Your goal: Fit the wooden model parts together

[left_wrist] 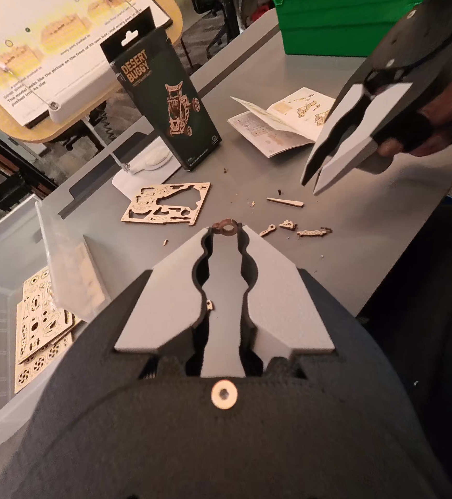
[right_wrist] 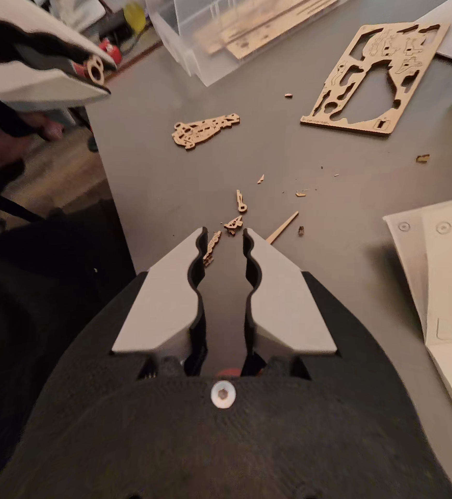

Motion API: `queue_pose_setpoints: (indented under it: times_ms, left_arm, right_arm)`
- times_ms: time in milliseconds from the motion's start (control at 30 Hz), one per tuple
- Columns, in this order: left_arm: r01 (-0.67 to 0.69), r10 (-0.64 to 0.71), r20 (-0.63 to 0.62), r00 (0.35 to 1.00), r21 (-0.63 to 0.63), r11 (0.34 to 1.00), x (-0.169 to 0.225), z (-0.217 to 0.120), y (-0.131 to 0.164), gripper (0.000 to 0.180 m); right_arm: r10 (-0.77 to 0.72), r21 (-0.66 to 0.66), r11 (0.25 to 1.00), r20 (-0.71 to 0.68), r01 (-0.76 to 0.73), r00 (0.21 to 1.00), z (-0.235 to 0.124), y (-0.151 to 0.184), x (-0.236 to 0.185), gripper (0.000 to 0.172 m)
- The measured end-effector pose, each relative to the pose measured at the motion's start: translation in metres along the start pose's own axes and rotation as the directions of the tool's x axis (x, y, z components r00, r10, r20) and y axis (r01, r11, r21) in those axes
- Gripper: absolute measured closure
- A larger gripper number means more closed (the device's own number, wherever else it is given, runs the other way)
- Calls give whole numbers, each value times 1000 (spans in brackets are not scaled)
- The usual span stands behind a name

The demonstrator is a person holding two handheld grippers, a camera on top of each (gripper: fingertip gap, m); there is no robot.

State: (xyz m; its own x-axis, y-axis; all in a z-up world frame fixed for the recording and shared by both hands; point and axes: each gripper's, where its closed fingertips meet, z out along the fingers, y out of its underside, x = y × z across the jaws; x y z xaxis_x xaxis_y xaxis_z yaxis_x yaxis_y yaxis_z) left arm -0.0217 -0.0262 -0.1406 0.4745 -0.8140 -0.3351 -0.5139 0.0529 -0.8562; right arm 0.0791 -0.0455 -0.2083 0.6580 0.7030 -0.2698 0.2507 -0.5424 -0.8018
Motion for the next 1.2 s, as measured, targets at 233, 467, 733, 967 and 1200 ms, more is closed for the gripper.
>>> queue_pose_setpoints:
  times_ms: [233,467,733,967,1200]
  left_arm:
    - [22,-22,-24,999,-10,1000,6,7,10,165]
    - [34,-35,-46,998,-8,999,10,13,12,165]
    - [21,-20,-96,995,13,1000,22,32,-2,165]
    - [6,2,-182,983,46,999,46,62,-18,165]
    - [-19,36,-241,970,74,997,67,81,-32,165]
  right_arm:
    - [-137,-166,978,-54,126,989,42,10,4,143]
    - [-154,-219,966,-61,137,986,51,20,7,156]
    - [-139,-144,982,-109,122,984,16,15,15,156]
    - [-102,-154,986,-210,70,972,-35,48,35,156]
    - [-101,-177,982,-228,61,968,-45,73,36,147]
